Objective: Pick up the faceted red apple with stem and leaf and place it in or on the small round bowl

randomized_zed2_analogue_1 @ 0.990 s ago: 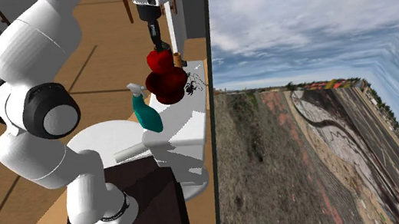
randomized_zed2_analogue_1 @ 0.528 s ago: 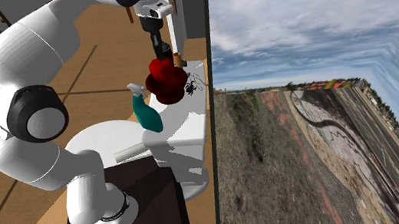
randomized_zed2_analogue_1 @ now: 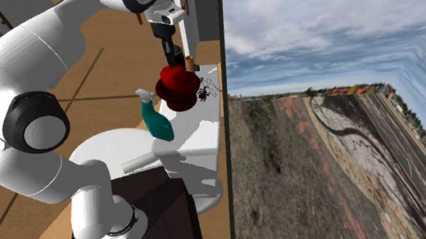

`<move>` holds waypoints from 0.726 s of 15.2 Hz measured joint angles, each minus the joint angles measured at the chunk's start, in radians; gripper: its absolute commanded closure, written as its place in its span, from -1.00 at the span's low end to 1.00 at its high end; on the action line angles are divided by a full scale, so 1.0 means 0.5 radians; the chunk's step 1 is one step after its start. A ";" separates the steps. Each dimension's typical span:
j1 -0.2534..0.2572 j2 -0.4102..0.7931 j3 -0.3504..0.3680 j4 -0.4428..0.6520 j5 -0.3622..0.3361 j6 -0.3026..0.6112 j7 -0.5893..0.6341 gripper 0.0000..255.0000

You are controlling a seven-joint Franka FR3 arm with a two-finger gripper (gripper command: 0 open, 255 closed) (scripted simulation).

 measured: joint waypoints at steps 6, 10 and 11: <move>0.000 0.000 0.000 0.001 0.000 0.000 0.000 -1.00; 0.001 0.045 0.013 0.128 -0.025 -0.089 0.018 -1.00; 0.003 0.096 0.031 0.234 -0.053 -0.152 0.039 -1.00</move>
